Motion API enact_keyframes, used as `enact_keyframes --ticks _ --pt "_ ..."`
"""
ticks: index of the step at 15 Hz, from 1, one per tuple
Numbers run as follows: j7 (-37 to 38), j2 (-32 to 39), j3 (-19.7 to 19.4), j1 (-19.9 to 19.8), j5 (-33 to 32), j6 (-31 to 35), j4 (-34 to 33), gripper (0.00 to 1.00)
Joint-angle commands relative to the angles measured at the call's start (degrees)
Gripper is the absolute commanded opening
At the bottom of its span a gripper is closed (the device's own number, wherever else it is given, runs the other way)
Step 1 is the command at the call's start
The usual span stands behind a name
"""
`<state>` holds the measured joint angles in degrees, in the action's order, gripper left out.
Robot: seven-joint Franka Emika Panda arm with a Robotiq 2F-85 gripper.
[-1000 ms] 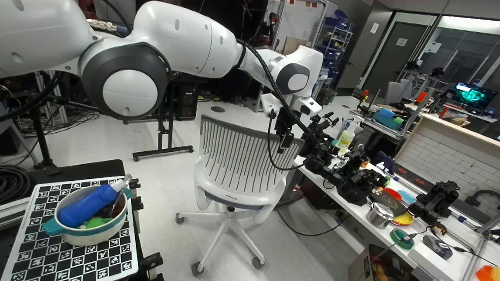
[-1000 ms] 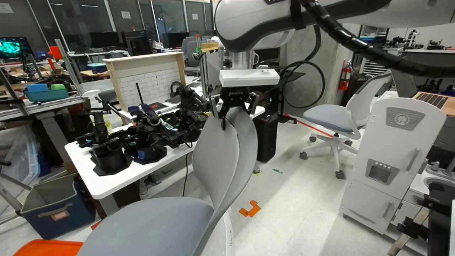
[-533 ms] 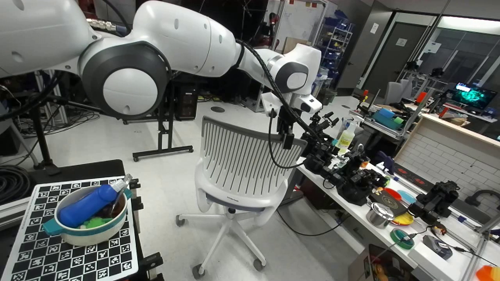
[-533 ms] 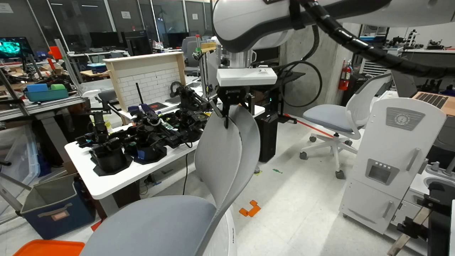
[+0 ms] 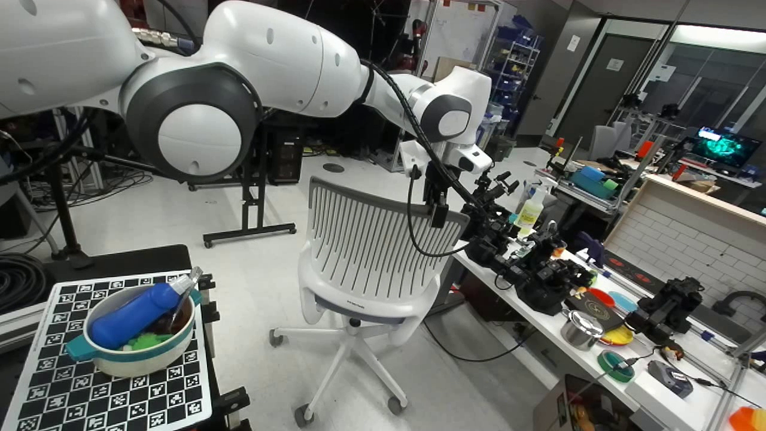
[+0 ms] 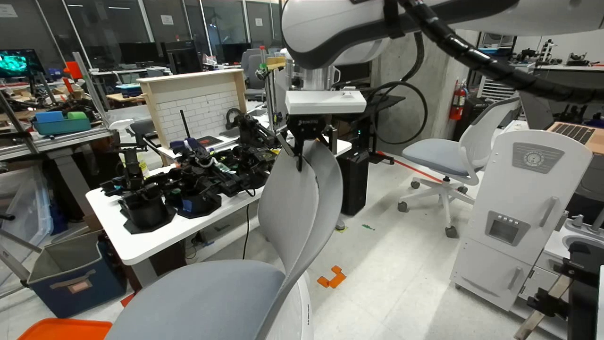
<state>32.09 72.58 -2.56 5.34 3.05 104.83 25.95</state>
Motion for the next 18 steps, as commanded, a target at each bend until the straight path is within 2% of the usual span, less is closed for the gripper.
enact_keyframes --ticks 1,7,14,18 --pt "6.24 1.62 -1.09 2.83 -1.47 -0.08 1.30 0.05" --pt "10.83 1.21 -1.12 7.26 -2.66 -1.45 1.39 0.05" --pt "11.73 0.39 5.27 9.33 2.43 -6.19 1.72 0.05" --pt "13.69 0.96 6.95 10.47 3.89 -7.76 1.22 0.05"
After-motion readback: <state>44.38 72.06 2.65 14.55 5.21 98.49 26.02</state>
